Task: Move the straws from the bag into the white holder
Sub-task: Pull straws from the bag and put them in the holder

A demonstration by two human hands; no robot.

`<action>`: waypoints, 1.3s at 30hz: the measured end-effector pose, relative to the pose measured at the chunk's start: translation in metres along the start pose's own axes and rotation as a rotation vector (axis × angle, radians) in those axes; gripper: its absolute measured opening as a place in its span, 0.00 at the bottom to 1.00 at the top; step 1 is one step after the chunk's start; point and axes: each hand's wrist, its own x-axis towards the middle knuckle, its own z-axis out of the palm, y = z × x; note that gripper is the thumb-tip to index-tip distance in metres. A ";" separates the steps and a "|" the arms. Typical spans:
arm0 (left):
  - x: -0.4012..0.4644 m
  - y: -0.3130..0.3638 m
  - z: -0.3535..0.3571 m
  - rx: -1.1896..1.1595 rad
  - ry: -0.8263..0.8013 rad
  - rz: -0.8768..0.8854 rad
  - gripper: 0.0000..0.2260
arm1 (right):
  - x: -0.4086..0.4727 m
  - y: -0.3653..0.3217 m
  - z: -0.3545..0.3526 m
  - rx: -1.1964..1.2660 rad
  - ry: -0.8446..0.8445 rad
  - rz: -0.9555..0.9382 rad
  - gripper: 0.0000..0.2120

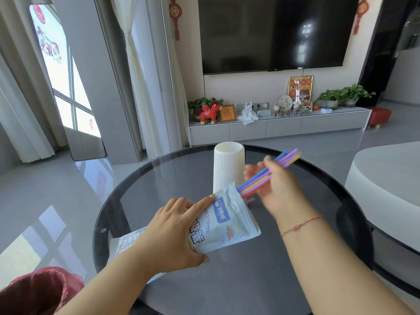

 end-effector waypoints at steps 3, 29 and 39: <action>0.002 0.000 0.007 0.005 -0.031 -0.003 0.50 | 0.014 -0.024 0.001 0.099 0.092 -0.152 0.09; 0.037 0.043 0.033 -0.602 -0.133 -0.338 0.38 | 0.007 -0.068 0.045 -0.518 -0.092 -0.617 0.10; 0.072 0.054 0.007 -2.155 0.089 -0.847 0.36 | -0.010 -0.026 0.069 -0.380 -0.350 -0.363 0.13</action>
